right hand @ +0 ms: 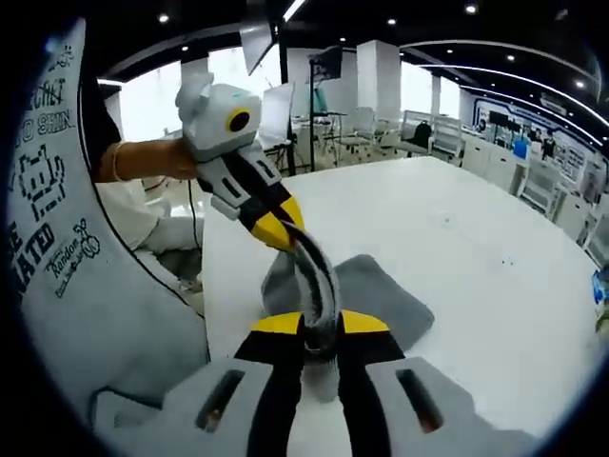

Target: Fold the towel on the table until its edges align and the towel forms a compact rectangular stack.

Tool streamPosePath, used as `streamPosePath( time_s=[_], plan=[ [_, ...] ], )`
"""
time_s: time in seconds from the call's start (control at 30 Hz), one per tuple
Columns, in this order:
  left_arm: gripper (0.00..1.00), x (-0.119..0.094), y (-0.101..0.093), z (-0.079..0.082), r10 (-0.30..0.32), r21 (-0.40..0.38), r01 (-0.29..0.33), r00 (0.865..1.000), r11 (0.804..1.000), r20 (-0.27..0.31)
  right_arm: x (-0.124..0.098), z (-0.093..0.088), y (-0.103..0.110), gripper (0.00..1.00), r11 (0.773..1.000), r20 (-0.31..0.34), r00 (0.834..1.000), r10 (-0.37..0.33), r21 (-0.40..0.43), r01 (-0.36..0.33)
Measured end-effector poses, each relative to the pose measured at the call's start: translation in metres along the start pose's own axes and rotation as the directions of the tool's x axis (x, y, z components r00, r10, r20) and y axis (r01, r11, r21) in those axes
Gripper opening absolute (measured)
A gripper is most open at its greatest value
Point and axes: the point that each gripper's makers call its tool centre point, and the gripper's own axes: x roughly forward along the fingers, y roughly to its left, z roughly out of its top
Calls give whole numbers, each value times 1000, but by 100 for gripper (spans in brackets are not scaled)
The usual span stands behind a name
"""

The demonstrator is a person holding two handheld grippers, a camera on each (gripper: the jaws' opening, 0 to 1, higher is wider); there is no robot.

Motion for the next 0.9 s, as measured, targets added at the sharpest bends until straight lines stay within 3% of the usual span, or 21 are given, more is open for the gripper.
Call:
streamPosePath(
  time_s=[0.03, 0.27, 0.4, 0.67, 0.8, 0.9],
  plan=[
    [6, 0, -1, 0, -8, 5, 8, 1000, 1000, 2, 0, 1, -2, 6, 999, 13, 1000, -11, 48, 10],
    [11, -2, 0, -2, -25, 64, 25, 1000, 998, 0, 2, 2, -1, 5, 999, 14, 1000, -13, 39, 13],
    [20, -6, 1, -4, -27, 45, 26, 999, 999, 19, 3, 2, -5, 5, 999, 16, 1000, -22, 51, 21],
    [31, -13, 3, -22, -13, 12, 13, 1000, 1000, -9, 4, 3, -5, 5, 998, 23, 1000, -21, 63, 20],
    [30, -14, 5, -32, -3, 0, 3, 1000, 1000, -29, 4, 5, -6, 5, 998, 26, 999, -21, 66, 20],
    [22, -13, 11, -39, 22, -27, -23, 999, 999, -38, 4, 6, -6, 5, 997, 29, 999, -21, 75, 18]
  ],
)
